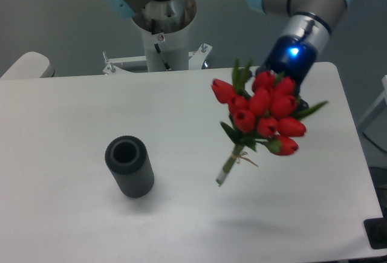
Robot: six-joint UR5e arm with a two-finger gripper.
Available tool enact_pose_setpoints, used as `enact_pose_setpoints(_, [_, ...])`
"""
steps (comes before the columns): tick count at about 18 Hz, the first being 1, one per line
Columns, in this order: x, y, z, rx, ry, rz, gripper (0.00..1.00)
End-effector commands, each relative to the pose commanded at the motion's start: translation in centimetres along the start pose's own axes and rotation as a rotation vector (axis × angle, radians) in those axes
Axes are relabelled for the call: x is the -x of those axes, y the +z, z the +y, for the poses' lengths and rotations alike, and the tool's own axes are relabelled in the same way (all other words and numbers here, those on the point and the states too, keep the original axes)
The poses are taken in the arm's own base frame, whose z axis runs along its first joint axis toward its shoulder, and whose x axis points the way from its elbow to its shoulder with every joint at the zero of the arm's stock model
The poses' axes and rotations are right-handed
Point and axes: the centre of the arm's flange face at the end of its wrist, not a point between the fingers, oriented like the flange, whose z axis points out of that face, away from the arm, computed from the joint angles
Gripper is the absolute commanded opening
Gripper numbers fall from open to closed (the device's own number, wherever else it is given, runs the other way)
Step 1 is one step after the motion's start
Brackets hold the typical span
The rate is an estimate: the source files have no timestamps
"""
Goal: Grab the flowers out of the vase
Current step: 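Carry the tulip bouquet away from the vase and hold it aloft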
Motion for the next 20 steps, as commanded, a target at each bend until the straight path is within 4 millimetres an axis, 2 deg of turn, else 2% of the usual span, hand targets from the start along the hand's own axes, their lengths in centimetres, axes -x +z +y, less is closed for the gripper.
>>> enact_pose_setpoints(5, [1.0,0.4,0.4,0.1,0.011,-0.046,0.34])
enact_pose_setpoints(11, [1.7,-0.2,0.2,0.1,0.022,-0.061,0.34])
enact_pose_setpoints(20, [1.2,0.1,0.7,0.124,0.056,-0.058,0.34])
